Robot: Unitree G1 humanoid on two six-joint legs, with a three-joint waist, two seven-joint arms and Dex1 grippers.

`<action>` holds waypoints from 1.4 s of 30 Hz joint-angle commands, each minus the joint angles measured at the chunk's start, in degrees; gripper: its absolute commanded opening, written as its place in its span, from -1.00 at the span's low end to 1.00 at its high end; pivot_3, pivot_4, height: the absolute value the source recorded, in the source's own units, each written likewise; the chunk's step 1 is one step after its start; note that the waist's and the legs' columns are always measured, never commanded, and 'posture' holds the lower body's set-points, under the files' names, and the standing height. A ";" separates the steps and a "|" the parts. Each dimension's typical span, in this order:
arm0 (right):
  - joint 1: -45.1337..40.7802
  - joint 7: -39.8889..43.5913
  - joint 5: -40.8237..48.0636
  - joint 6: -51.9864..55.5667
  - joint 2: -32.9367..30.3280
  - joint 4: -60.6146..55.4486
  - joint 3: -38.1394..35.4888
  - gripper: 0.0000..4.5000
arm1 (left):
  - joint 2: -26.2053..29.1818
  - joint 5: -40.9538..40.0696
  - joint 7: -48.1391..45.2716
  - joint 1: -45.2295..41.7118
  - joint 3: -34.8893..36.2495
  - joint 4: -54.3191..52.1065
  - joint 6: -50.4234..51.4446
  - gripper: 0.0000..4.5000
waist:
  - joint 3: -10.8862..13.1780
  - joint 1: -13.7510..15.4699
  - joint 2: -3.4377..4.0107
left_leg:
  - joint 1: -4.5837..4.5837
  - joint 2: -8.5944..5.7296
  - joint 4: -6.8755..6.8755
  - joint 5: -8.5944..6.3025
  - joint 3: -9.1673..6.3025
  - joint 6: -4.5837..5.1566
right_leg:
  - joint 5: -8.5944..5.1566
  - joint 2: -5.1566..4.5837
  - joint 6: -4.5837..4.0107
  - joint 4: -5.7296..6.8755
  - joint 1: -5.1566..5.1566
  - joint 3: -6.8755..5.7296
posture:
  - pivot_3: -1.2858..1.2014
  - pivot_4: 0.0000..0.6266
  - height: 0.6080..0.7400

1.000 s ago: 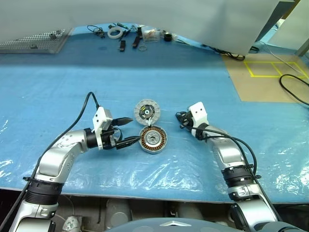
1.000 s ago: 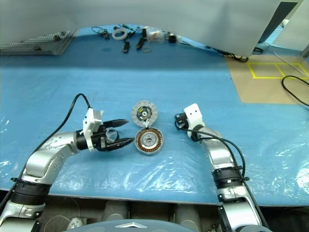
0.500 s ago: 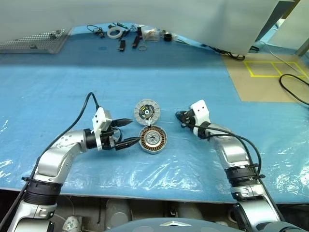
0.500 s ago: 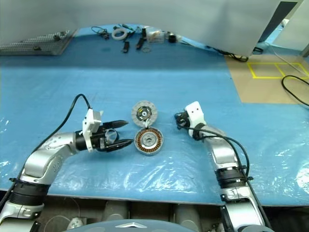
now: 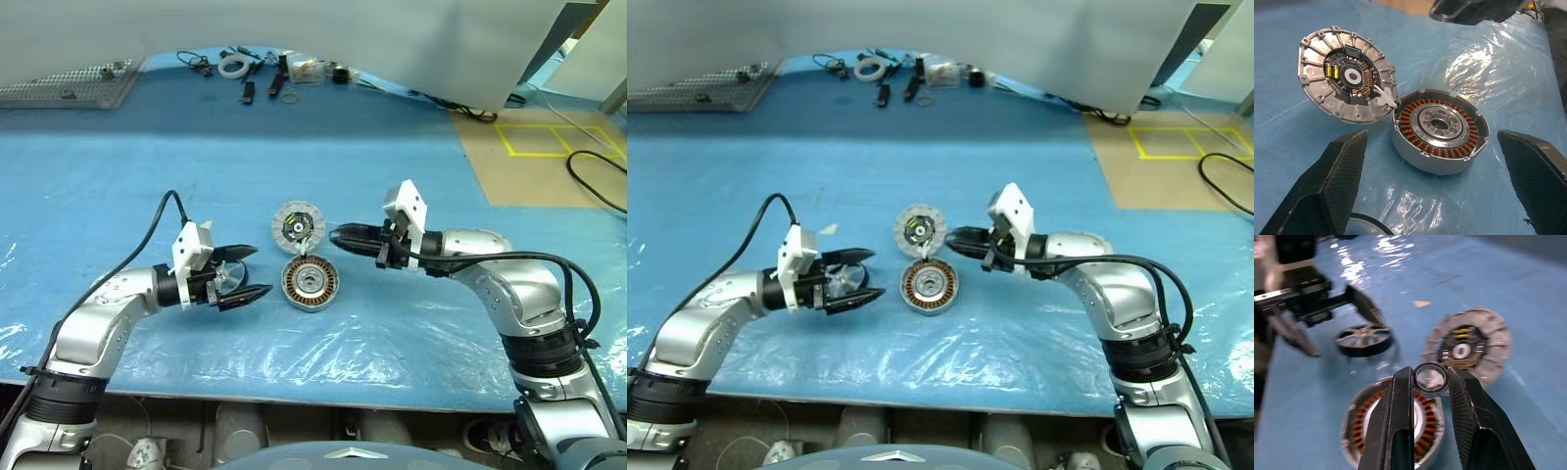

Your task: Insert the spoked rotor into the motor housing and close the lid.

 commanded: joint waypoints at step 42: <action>-5.77 12.11 -17.34 -22.86 5.72 22.34 16.42 -0.70 | -0.25 0.34 -0.03 4.58 -2.71 -7.03 -3.57 1.00 | -0.01 -0.06 -0.01 | -0.02 0.00 0.08 0.01 0.00 0.02 | -0.07 0.01 -0.14 0.05 0.01 -0.02 | 0.03 -0.52 1.00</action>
